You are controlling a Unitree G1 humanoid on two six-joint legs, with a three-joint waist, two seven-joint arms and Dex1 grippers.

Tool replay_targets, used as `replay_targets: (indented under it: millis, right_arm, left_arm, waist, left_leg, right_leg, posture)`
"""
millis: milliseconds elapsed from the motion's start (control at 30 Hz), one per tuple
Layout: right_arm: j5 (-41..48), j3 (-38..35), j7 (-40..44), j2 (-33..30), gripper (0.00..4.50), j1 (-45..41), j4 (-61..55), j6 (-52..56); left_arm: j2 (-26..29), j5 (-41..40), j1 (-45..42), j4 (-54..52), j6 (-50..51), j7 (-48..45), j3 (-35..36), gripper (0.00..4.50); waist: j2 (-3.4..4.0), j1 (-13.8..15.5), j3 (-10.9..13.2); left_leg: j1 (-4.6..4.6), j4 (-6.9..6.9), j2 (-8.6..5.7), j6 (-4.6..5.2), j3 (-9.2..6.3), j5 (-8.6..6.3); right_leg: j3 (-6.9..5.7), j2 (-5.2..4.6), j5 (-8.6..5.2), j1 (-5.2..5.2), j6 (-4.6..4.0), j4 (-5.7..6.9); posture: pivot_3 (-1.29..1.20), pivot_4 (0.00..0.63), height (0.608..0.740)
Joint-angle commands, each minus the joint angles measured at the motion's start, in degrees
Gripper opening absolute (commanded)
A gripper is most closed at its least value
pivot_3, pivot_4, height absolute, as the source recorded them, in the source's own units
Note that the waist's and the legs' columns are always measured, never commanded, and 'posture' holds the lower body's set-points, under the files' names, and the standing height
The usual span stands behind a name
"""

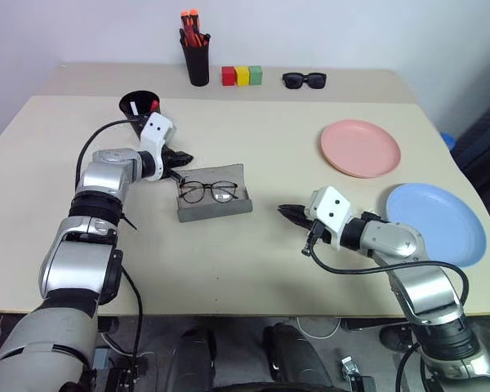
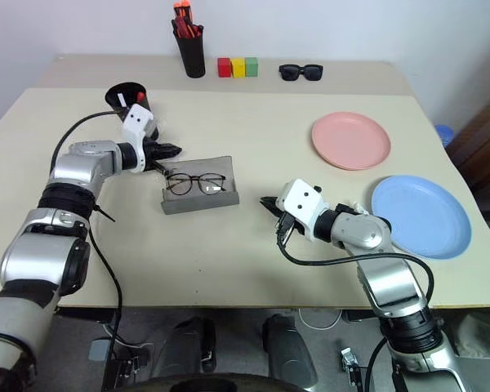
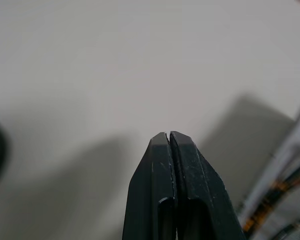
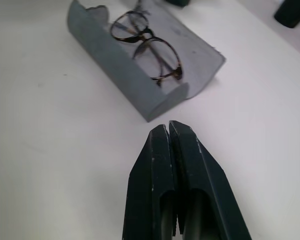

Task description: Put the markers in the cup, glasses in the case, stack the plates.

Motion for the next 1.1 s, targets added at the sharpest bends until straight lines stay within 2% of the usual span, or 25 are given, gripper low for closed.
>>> replay_targets:
  millis: [33,167,467,667,867,967,1100]
  right_arm:
    - [0.66,-1.39,-1.36,-0.33,0.03,-0.38,-2.55,0.01]
    - [0.62,-1.21,-1.8,-0.42,0.03,-1.3,-1.4,-0.35]
    - [-0.32,1.28,-1.63,0.74,0.03,-5.6,4.35,-3.74]
    - [-0.45,1.99,-1.97,1.17,0.03,-7.71,7.4,-5.43]
    - [-3.36,-0.3,-7.65,1.26,0.03,-14.08,15.82,-0.72]
    - [-7.48,-0.84,-11.98,-0.48,0.93,-17.62,22.11,-0.43]
    - [-15.04,2.98,-15.04,-3.71,2.91,-20.67,31.33,-3.94]
  left_arm:
    - [2.37,0.54,1.17,-3.5,-2.21,-8.52,-0.82,0.0]
    - [5.27,-1.03,7.94,-14.28,-1.54,-15.31,-0.63,0.0]
    - [9.71,-7.11,23.43,-41.63,6.4,-15.18,3.38,0.0]
    - [11.89,-6.32,29.9,-49.91,6.43,-14.16,2.12,0.0]
    - [7.18,-9.32,31.19,-53.43,2.15,-6.96,7.25,0.0]
    - [5.17,-12.15,34.08,-61.19,3.02,-5.32,8.28,0.0]
    - [2.96,-14.95,38.51,-71.17,6.26,-2.49,6.59,0.0]
  waist:
    - [0.0,-0.02,0.0]
    - [0.01,-0.08,0.0]
    - [0.01,-0.02,0.0]
    - [0.01,0.33,-0.01]
    - [0.02,0.28,-0.01]
    - [0.02,0.24,-0.01]
    - [0.03,0.13,-0.01]
  left_leg:
    - [0.0,0.0,0.01,0.0,-0.01,0.0]
    - [0.01,-0.02,0.04,0.0,0.02,0.0]
    - [0.03,0.02,0.07,0.0,0.01,0.0]
    - [0.02,0.07,0.04,0.01,0.0,0.0]
    - [0.03,0.1,0.05,0.01,0.01,0.01]
    - [0.01,0.11,0.05,0.01,0.02,0.0]
    - [0.02,0.06,0.05,0.01,0.04,0.0]
  right_leg:
    - [0.0,0.01,0.0,0.0,0.0,0.0]
    - [0.02,0.0,0.0,0.0,-0.01,0.0]
    - [0.03,-0.02,0.0,0.02,-0.01,0.06]
    - [0.02,-0.03,-0.04,0.04,-0.07,0.06]
    - [0.03,-0.03,-0.04,0.04,-0.08,0.07]
    - [0.04,-0.03,-0.02,0.04,-0.04,0.07]
    - [0.07,-0.04,0.0,0.03,0.0,0.05]
  posture:
    - [0.0,0.15,0.722]
    - [0.0,0.15,0.722]
    - [0.0,0.15,0.722]
    - [0.0,0.15,0.722]
    - [0.0,0.15,0.722]
    - [0.0,0.15,0.722]
    - [0.0,0.15,0.722]
